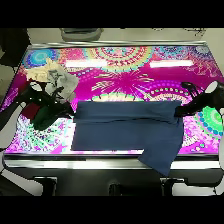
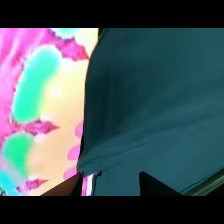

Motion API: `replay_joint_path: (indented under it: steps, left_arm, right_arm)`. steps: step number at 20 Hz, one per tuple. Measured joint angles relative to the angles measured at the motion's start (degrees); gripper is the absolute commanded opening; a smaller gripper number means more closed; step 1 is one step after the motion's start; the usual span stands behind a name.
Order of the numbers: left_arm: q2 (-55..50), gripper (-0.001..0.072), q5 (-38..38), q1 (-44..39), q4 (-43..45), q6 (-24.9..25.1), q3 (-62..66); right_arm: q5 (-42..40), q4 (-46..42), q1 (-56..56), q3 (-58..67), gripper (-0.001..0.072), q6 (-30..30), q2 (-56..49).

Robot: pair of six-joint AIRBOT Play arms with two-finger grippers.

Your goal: Fold the shirts.

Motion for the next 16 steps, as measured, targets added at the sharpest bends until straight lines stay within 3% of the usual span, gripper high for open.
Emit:
replay_joint_path:
  steps: [5,12,15,16]
  left_arm:
    - [8.46,0.0441,-0.83,2.40,1.27,0.85,-10.80]
    - [19.32,0.0433,8.26,3.04,-0.81,6.08,-38.16]
    - [20.41,0.0347,10.69,2.51,-3.89,7.45,-42.47]
    - [20.65,0.0231,11.63,2.12,-4.37,7.78,-43.19]
  right_arm:
    - [10.47,-0.50,-6.80,-0.24,0.0429,-0.74,3.50]
    - [14.93,-1.14,-11.65,-3.89,0.0430,-0.74,7.04]
    - [15.54,-1.53,-11.89,-4.57,0.0438,-0.74,7.80]
    - [15.61,-1.92,-12.00,-5.16,0.0439,-0.74,8.20]
